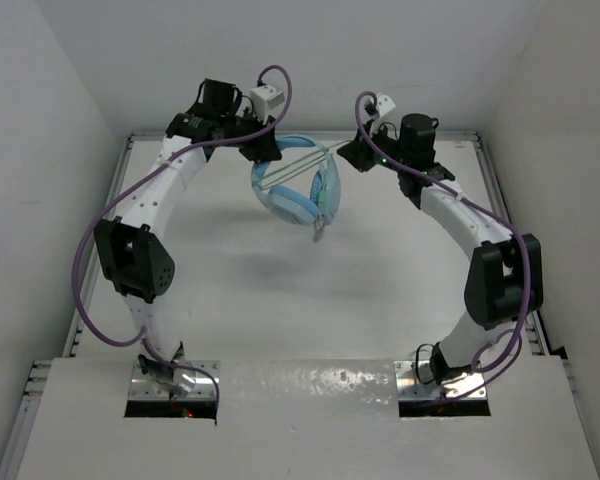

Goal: Wrap the headphones

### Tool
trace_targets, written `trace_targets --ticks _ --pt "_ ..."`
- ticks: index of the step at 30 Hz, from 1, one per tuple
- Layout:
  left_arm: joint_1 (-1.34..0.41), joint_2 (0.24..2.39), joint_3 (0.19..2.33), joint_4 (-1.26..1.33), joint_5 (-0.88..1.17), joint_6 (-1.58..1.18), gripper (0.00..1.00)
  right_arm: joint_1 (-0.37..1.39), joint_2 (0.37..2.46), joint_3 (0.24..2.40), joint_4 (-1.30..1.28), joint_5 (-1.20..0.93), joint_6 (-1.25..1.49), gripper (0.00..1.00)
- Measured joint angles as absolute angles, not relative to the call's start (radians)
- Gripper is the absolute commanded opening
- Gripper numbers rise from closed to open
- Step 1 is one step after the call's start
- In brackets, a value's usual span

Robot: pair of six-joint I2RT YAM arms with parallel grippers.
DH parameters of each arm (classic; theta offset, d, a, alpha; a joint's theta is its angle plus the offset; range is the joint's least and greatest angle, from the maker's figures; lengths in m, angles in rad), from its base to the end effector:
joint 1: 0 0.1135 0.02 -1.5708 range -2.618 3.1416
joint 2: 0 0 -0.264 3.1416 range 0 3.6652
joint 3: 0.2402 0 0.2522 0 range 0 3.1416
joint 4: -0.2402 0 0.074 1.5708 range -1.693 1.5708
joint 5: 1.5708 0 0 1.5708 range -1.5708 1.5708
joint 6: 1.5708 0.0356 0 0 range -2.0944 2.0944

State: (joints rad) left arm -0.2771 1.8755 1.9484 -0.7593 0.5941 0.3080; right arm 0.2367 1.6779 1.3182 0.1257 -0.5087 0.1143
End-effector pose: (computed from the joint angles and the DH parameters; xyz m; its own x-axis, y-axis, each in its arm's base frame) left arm 0.3978 -0.1338 0.3774 -0.3859 0.3709 -0.8447 0.7977 0.5941 -0.1036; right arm 0.3856 0.1109 0.3216 -0.2998 0.0302 -0.9535 -0.6353 0.7393 0.2231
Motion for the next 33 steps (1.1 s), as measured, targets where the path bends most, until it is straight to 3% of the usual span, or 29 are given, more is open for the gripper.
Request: trace_targets --ticks 8,18,26,33 --pt "-0.273 1.876 1.948 -0.770 0.641 0.215 0.00 0.220 1.676 1.136 0.442 -0.630 0.280 0.34" --pt "-0.270 1.876 1.960 -0.776 0.590 0.145 0.00 0.218 1.639 1.008 0.464 -0.659 0.277 0.57" --pt "-0.259 1.876 2.016 -0.786 0.504 0.125 0.00 0.218 1.596 0.935 0.350 -0.655 0.220 0.67" --pt "-0.258 1.874 2.016 -0.793 0.349 0.107 0.00 0.209 1.518 0.940 0.032 -0.519 0.099 0.65"
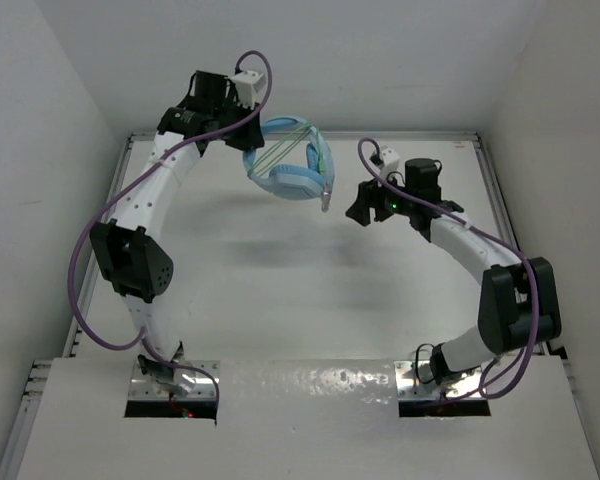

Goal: Wrap the headphones

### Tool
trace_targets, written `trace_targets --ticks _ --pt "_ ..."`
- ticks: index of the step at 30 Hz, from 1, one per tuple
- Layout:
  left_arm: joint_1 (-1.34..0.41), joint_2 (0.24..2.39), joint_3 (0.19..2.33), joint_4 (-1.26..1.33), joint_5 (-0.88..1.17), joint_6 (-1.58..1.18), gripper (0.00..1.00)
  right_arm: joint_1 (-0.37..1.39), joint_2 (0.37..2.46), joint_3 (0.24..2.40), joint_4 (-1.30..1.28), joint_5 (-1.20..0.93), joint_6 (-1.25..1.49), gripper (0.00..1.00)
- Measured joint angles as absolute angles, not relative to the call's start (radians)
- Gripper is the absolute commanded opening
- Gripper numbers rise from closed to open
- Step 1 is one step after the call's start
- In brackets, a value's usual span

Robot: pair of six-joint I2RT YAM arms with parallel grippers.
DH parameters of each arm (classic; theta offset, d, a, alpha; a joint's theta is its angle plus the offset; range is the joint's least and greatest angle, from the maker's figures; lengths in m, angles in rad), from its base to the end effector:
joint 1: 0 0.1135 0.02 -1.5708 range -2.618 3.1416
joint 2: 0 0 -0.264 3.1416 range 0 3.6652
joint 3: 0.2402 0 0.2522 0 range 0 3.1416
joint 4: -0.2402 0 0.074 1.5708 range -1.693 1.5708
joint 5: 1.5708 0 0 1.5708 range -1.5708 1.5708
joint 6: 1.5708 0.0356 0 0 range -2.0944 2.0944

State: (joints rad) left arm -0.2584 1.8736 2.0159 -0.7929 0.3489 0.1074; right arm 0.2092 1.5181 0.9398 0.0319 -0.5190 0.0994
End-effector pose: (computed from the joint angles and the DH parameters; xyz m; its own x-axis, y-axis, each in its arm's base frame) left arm 0.4012 -0.1186 0.3945 -0.5282 0.2438 -0.8133 0.5630 0.8176 -0.1206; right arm 0.3227 0.0866 0.2390 -0.5648 -0.0318 -0.8246 -0.5415 0.7683 0.3413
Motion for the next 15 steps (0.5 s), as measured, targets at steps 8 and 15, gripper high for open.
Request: trace_targets --ticks 8,15 --pt "-0.258 1.874 1.975 -0.751 0.234 0.088 0.00 0.215 1.441 1.120 -0.098 -0.298 0.247 0.60" --pt "-0.258 1.874 1.913 -0.721 0.168 0.081 0.00 0.419 1.479 1.383 -0.102 -0.104 0.287 0.67"
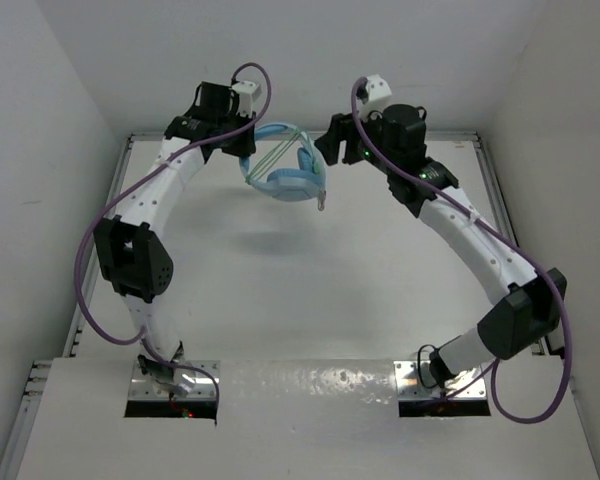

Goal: Wrap the headphones

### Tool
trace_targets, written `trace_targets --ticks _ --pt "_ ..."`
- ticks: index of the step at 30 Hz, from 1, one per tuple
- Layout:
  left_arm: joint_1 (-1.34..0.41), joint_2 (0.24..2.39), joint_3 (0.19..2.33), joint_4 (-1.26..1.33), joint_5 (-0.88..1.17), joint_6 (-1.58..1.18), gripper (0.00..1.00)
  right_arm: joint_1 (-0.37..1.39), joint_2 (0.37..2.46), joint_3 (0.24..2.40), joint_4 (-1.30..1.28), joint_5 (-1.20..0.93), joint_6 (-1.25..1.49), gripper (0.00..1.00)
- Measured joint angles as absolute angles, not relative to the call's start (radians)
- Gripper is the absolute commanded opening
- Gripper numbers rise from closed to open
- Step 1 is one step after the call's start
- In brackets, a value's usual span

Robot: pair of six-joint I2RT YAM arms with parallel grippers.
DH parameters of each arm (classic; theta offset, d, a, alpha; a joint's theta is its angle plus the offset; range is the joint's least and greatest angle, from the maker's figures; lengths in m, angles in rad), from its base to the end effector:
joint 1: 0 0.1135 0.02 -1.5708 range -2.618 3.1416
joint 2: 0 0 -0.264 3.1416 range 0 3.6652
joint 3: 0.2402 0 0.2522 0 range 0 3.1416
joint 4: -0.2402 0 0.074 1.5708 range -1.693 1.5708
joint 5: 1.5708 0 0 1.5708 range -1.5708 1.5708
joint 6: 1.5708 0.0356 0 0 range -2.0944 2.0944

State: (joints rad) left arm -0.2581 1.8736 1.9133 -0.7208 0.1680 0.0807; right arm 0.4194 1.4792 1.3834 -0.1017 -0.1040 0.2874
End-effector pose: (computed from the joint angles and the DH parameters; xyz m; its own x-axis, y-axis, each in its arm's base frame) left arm 0.4102 -0.1145 0.3665 -0.5764 0.2344 -0.7828 0.4251 0.9042 -0.0423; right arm 0.3206 0.1470 0.3912 -0.3130 0.1691 -0.9346 -0.4267 0.8540 0.2975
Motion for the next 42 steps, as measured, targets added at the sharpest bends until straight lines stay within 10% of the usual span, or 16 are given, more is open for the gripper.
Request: trace_targets --ticks 30,42 --pt "-0.255 1.873 1.861 -0.680 0.140 0.096 0.00 0.559 1.975 1.767 -0.359 0.124 0.287 0.67" --pt "-0.250 1.873 1.850 -0.673 0.138 0.100 0.00 0.554 2.057 1.814 -0.389 0.071 0.310 0.02"
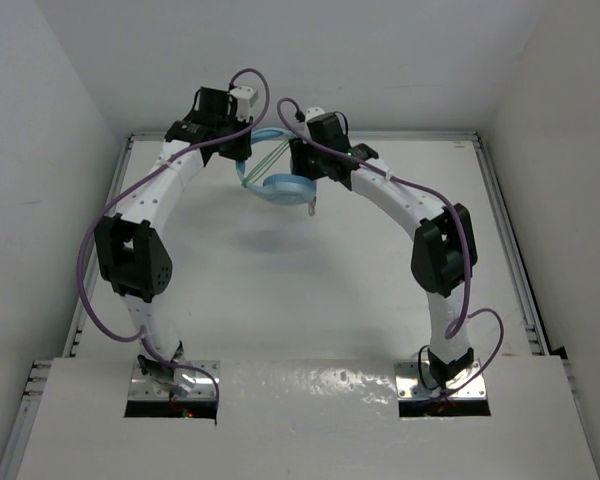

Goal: Wrap the headphones

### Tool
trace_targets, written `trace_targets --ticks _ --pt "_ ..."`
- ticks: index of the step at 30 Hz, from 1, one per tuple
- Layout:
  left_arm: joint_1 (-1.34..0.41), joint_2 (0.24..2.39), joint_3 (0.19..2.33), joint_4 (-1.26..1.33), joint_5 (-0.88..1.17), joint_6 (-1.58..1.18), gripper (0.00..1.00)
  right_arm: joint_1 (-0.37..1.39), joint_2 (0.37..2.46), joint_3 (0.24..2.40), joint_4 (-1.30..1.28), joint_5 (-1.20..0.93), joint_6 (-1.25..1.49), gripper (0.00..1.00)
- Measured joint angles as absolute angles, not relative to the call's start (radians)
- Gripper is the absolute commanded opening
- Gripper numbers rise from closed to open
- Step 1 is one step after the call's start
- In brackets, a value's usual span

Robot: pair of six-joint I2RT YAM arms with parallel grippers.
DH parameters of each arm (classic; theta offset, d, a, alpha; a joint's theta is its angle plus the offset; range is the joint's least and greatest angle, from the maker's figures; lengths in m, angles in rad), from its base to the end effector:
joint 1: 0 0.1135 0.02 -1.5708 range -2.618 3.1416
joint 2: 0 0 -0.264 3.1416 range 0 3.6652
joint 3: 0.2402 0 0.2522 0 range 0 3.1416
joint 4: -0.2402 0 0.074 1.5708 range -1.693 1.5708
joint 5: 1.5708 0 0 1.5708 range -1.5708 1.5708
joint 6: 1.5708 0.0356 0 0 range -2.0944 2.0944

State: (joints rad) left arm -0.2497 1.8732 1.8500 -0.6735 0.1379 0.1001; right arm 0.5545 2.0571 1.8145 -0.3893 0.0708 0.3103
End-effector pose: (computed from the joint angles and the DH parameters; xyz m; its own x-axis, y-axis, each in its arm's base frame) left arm 0.4142 -0.1107 0.3497 -0.5840 0.2511 -0.7719 0.4073 0.9132 -0.0111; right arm 0.4128 0.2527 0.2816 -0.6237 -0.0280 -0.7811 -0.3006 0.9311 0.2066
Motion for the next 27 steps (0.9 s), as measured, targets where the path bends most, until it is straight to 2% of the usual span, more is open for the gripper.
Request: trace_targets --ticks 3,4,8,13,17,22,24,27 --pt "-0.250 1.873 1.840 -0.661 0.138 0.102 0.09 0.555 2.057 1.822 -0.400 0.081 0.310 0.00" --pt "-0.250 1.873 1.834 -0.653 0.138 0.104 0.18 0.555 2.057 1.824 -0.403 0.087 0.310 0.00" --pt "-0.250 1.874 1.796 -0.606 0.147 0.105 0.36 0.556 2.057 1.830 -0.427 0.104 0.311 0.00" --pt "-0.250 1.874 1.793 -0.577 0.160 0.096 0.40 0.559 2.058 1.830 -0.429 0.119 0.321 0.00" --pt "-0.250 1.884 1.800 -0.564 0.169 0.082 0.50 0.559 2.058 1.828 -0.419 0.121 0.337 0.00" --pt "-0.250 1.893 1.845 -0.572 0.142 0.066 0.72 0.552 2.070 1.840 -0.423 0.138 0.358 0.00" --pt "-0.246 1.901 1.890 -0.569 0.110 0.062 0.92 0.543 2.101 1.879 -0.431 0.146 0.373 0.00" --pt "-0.231 1.904 1.945 -0.559 0.051 0.036 0.99 0.513 2.171 1.961 -0.437 0.160 0.395 0.00"
